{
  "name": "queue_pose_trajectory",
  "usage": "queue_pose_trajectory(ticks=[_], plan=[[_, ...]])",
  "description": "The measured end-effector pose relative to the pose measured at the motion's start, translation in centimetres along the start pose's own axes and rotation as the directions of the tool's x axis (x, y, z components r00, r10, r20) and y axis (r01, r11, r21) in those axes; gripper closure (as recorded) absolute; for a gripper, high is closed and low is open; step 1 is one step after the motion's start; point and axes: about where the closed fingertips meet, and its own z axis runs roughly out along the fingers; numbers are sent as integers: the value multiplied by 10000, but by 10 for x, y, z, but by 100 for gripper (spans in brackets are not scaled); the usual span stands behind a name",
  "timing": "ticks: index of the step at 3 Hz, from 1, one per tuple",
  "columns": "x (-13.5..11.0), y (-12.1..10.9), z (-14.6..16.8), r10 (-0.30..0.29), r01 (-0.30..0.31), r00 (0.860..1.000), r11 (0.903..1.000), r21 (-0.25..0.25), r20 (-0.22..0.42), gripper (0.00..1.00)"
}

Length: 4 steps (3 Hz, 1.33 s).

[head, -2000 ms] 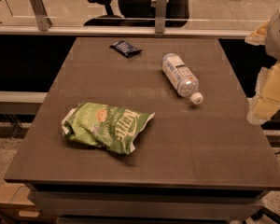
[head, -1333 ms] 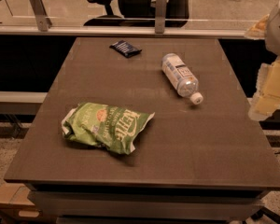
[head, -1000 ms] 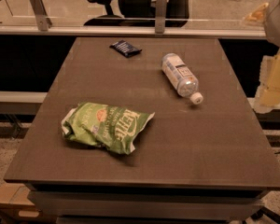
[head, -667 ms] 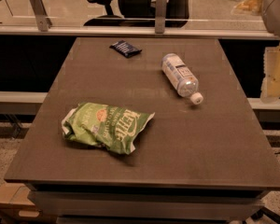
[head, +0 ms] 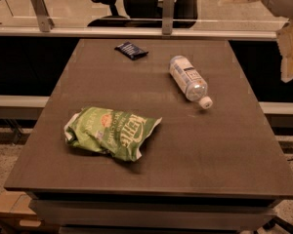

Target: Place blue plastic bottle upright

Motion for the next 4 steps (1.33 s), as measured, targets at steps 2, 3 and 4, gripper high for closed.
queue_pose_trajectory(ticks=[2,3,4], plan=[[0,-4,-2,-933,933,9956,9956,116,-1,0],[-2,-10,-7,-1398,1393,9902,9892,455,77,0],[-7,-25,-6,-2733,2701,9611,9603,704,396,0]])
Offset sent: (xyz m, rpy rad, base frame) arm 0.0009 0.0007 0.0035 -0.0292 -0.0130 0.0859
